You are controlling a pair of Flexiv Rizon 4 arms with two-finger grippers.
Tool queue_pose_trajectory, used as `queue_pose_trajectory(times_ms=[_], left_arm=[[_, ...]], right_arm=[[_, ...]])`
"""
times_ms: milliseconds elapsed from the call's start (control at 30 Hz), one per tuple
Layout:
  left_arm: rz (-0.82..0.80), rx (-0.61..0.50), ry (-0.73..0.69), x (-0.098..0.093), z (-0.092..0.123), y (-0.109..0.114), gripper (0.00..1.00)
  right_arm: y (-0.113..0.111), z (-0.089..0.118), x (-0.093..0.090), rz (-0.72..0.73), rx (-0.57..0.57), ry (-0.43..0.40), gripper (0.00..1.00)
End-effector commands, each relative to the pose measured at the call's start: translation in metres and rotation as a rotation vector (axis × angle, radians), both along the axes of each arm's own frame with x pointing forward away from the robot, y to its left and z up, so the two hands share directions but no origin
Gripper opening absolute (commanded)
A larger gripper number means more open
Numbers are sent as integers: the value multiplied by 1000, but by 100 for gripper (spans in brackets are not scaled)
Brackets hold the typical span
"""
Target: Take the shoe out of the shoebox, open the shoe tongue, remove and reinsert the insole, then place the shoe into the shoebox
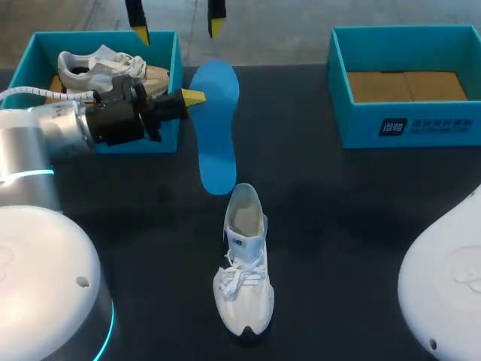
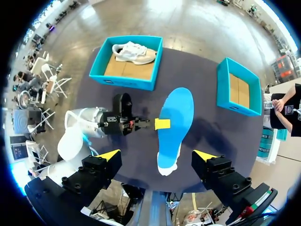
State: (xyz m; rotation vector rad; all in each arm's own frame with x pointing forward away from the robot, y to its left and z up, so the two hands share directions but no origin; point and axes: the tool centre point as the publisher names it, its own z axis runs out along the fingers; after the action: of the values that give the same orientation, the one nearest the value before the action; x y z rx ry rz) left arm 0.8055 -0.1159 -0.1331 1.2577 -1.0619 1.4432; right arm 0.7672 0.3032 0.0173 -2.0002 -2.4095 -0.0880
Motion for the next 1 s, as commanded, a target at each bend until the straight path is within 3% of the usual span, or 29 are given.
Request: queue_pose_trajectory(times_ms=[33,533,1000], left_arm=[[0,2,1,-1,0,1,0],[0,2,1,-1,0,1,0],[0,2,1,-1,0,1,0]], right_arm=[[-30,1,-4,9,166,4,100],[-85,8,-4,21,561,38,100],[-101,-8,3,41,865,68,100]])
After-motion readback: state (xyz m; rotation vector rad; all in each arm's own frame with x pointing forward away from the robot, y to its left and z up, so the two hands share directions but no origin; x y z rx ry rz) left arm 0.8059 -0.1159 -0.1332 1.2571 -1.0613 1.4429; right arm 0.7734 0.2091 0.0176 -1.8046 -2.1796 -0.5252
